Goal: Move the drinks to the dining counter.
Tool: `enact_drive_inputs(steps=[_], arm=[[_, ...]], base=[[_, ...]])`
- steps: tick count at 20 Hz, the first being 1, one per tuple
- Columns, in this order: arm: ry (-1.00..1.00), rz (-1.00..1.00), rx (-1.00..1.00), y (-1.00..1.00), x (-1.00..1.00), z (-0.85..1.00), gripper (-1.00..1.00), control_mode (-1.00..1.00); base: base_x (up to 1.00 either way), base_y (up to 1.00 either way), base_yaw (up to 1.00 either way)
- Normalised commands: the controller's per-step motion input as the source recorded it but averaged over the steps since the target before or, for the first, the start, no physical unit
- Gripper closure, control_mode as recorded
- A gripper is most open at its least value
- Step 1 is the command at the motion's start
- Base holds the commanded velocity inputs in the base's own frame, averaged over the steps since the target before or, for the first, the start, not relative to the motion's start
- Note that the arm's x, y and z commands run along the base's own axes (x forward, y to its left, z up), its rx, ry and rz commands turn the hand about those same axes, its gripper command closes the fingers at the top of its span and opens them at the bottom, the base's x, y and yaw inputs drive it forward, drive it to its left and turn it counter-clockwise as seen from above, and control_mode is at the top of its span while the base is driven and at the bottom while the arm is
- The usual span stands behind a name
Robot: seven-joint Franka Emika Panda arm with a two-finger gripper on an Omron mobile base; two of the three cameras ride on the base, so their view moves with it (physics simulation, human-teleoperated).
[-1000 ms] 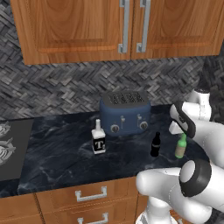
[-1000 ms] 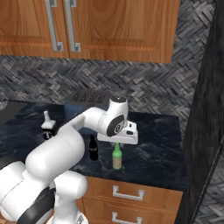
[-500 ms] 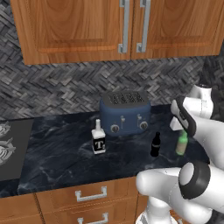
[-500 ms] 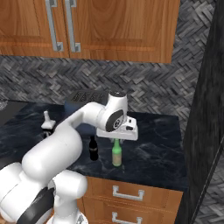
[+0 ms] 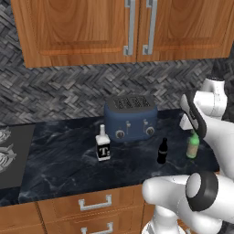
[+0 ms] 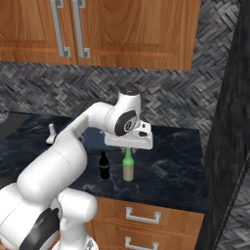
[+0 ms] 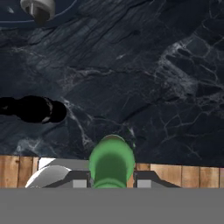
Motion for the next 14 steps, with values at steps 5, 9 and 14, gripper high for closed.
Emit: enact_drive_inputs(steps=[5, 9, 14], arm=[[0.02, 0.00, 0.00, 0.12, -0.12, 0.27, 1.00, -1.00], [0.01, 0.00, 0.00, 0.00, -0.07, 0.25, 1.00, -1.00], [0.01, 0.00, 0.00, 0.03, 0.00, 0.22, 1.00, -1.00]], base=[[0.00, 0.00, 0.00], [0.00, 0.00, 0.00], [0.00, 0.00, 0.00]])
